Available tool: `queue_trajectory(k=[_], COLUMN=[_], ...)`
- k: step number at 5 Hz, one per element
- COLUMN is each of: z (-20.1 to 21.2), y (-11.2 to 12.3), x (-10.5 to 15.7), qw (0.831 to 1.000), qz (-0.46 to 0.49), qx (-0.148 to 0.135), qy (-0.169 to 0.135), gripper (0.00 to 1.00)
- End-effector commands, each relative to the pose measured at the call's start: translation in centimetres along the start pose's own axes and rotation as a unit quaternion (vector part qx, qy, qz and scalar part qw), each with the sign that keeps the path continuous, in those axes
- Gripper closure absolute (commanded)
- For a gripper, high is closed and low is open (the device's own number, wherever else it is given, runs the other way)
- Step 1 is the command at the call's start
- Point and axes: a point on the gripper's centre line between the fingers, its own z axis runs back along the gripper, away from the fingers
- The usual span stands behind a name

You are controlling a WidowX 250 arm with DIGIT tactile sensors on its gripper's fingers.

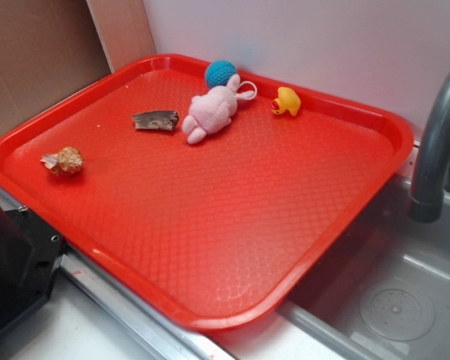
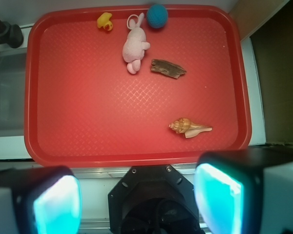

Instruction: Grab the shell.

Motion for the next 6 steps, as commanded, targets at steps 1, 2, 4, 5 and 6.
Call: queue_trajectory(k=[1, 2, 4, 5, 6], z=[0.0, -5.1, -13.1, -15.8, -17.8], y=[0.0, 2.5, 5.9, 6.8, 7.8], x=[0.0, 1.2, 1.2, 1.0, 1.0], qw=[1.0, 0.992, 0.962, 0.955, 0.952], qz=[0.0, -0.122, -0.271, -0.294, -0.304], qx=[0.0, 0.005, -0.015, 0.023, 0.033], qy=[0.0, -0.025, -0.027, -0.02, -0.011], gripper=[0.0, 0.0, 0.0, 0.0, 0.0])
